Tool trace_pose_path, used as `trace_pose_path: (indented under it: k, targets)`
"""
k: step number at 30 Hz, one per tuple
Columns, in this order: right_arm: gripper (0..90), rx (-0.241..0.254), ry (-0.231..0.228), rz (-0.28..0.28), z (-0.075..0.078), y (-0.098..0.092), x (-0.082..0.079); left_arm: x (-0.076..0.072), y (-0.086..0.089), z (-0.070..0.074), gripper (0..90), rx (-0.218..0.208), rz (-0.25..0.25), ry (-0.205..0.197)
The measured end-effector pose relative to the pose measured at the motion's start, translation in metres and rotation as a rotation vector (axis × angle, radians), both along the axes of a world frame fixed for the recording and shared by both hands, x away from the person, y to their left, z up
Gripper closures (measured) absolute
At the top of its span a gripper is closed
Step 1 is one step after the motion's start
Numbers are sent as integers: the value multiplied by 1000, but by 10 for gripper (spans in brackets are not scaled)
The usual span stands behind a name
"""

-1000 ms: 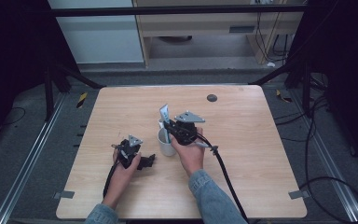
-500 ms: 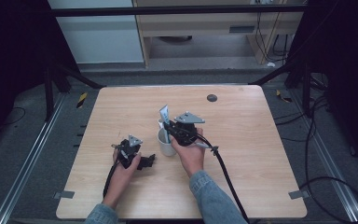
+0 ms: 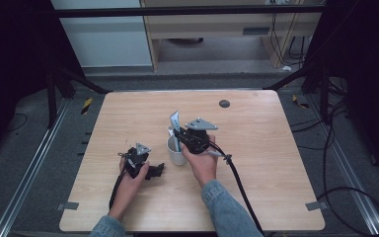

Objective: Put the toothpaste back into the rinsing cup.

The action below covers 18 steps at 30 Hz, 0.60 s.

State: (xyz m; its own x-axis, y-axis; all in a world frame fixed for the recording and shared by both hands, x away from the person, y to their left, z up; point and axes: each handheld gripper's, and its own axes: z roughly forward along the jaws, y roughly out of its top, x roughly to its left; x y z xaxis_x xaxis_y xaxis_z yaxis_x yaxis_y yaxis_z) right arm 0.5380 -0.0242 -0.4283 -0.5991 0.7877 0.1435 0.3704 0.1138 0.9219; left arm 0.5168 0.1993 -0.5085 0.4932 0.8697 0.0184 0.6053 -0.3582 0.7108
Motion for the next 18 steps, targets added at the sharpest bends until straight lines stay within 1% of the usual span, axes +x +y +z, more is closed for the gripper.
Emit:
trace_pose_path:
  k: [11,18]
  targets:
    - [770,-3,3,4,1,-1,1,0,0,0,0,0,0,0]
    - [751,5,6,0,1,-2,1,0,0,0,0,0,0,0]
